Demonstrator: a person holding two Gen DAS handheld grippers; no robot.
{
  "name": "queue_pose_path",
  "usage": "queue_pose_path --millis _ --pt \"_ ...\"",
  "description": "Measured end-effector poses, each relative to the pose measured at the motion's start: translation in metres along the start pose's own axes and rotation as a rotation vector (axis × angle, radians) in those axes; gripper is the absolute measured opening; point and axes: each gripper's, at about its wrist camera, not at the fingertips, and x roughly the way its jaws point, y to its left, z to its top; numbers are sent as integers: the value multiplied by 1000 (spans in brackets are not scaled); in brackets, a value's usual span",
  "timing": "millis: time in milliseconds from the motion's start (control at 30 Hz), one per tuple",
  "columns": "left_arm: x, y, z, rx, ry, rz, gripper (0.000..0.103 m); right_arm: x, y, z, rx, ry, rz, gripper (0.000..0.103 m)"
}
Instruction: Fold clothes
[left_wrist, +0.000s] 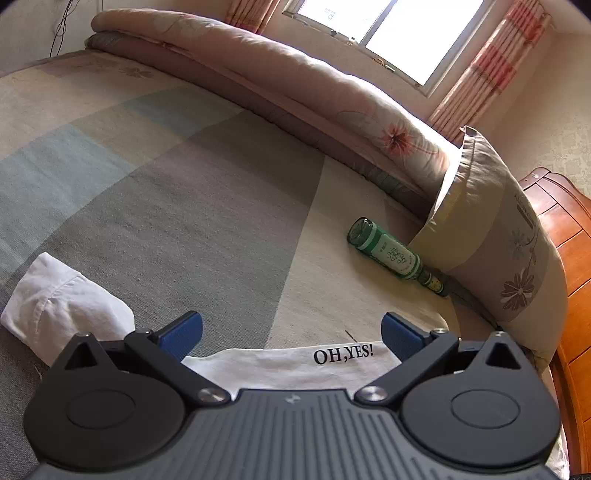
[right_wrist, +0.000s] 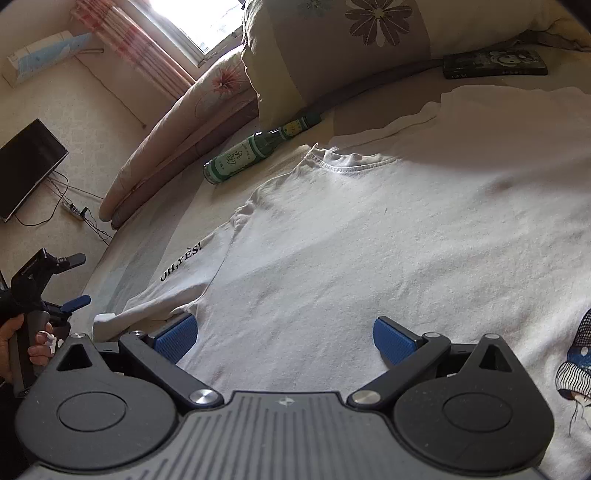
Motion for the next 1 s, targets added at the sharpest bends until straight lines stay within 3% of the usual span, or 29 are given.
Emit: queue_pose_path --millis 333,500,567,700,767,833,900,1000 --pt "19 44 -33 -48 88 -27 102 4 3 -5 -41 -10 3 103" --pt "7 39 -15 29 28 31 102 8 9 -9 -102 -17 -11 103" --pt "4 44 -7 17 17 23 101 9 11 -11 -123 -18 -17 103" --pt "13 54 -4 -43 83 -17 101 10 13 -12 -145 -20 -26 103" --pt "19 55 -6 -41 123 3 101 11 14 -13 -157 -22 -29 103" --pt "23 61 -5 -34 138 97 100 11 15 -14 -169 -24 -33 103" --pt "21 72 0 -46 91 149 94 12 16 -15 -183 -28 -39 103" --pt "4 81 9 -70 -7 232 94 14 19 -17 -216 -32 -51 103"
